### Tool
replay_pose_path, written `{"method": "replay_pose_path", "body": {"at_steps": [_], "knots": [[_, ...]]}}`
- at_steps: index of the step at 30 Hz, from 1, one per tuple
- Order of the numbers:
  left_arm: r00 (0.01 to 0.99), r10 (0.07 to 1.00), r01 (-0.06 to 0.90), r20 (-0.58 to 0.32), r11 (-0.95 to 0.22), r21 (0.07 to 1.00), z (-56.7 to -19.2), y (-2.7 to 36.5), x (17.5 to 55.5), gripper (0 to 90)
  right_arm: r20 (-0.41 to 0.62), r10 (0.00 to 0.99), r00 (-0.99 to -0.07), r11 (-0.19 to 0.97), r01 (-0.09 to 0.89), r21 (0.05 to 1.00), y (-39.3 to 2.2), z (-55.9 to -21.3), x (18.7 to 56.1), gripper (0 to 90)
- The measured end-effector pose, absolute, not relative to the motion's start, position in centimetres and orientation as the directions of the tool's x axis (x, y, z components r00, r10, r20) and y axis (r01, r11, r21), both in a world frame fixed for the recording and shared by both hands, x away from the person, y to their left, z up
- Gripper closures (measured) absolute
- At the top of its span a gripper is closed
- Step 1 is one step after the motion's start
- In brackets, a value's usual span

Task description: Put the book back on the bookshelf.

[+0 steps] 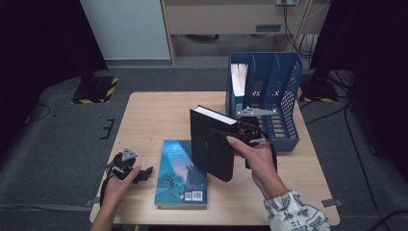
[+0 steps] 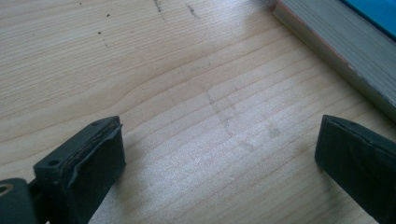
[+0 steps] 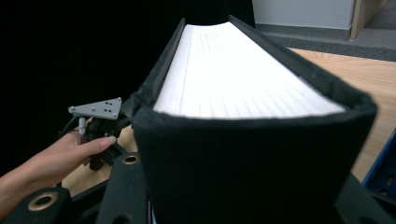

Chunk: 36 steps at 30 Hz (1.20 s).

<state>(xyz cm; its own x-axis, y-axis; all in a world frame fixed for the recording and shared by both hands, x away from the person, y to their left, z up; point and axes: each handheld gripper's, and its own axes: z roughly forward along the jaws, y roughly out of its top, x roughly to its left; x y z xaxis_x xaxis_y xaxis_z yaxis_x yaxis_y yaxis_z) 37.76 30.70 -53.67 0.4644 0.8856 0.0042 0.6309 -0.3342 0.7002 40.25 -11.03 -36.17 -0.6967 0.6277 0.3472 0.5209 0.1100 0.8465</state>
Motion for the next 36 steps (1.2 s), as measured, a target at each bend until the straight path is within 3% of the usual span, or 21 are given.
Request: {"method": "replay_pose_path", "body": {"at_steps": [36], "knots": [[0.468, 0.884, 0.632, 0.005, -0.339, 0.697, -53.7, 30.5, 37.8, 0.0, 0.426, 0.689, -0.587, -0.067, 0.533, 0.843, -19.5, -34.9, 36.1, 52.9]]}}
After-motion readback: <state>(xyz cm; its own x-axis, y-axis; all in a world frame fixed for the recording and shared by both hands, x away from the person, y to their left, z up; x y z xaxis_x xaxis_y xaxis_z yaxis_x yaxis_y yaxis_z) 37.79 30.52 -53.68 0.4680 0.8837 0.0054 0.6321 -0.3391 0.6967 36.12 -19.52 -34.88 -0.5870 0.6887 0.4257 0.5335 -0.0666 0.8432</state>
